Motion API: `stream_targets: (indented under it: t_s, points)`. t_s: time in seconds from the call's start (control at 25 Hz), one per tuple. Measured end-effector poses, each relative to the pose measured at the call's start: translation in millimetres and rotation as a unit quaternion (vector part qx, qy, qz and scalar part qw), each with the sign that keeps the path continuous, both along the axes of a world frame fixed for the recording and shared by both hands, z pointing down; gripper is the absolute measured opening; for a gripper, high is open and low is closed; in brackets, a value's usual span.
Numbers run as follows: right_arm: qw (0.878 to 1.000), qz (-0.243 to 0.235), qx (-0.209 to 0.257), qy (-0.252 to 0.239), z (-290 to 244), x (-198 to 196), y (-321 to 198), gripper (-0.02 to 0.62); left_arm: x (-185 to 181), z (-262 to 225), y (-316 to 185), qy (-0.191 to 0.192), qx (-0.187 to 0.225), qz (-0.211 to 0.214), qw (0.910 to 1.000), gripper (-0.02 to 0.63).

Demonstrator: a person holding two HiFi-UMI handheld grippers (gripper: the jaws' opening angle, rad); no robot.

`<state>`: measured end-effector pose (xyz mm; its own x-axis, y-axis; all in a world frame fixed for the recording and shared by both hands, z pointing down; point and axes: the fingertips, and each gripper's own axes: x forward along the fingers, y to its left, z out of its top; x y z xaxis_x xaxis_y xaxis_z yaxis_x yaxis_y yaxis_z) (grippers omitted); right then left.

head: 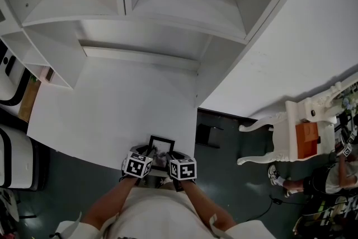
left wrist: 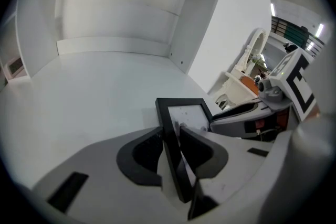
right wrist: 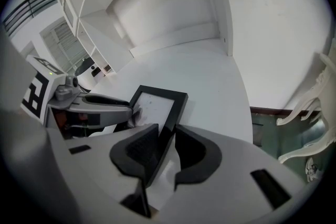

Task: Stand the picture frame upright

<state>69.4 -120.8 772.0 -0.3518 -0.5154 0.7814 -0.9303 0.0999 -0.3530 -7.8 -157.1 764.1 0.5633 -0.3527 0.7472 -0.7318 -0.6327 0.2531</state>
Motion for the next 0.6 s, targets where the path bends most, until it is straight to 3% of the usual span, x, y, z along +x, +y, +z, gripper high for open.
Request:
stream_targets:
  t_s: [0.6]
  points:
    - [0.999, 0.018, 0.037, 0.0, -18, 4, 0, 0.098, 1, -20, 0, 0.016, 0.036, -0.006, 0.9992, 0.092]
